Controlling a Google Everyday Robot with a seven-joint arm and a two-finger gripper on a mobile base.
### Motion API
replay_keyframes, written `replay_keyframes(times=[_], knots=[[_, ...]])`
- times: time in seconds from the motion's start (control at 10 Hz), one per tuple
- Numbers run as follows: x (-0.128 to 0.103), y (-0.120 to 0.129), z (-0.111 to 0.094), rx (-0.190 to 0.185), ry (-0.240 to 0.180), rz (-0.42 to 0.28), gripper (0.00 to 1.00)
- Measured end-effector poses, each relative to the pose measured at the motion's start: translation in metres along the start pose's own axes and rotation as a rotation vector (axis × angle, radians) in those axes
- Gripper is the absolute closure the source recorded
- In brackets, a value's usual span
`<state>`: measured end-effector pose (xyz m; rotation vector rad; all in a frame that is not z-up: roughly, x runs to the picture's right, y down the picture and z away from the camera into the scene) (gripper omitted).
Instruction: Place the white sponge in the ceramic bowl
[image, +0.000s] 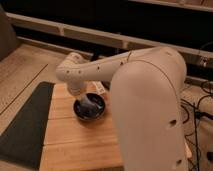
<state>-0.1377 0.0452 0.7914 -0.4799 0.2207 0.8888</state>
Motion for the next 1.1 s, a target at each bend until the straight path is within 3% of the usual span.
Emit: replay_keyframes(times=[0.2, 0.7, 1.1], knots=[[-0.0002, 0.0000, 0.0000, 0.000, 0.000, 0.000, 0.75], [0.0003, -0.0007, 0.0004, 0.000, 0.000, 0.001, 0.25], [0.0006, -0.0008, 0.0013, -0.001, 0.002, 0.002, 0.20]])
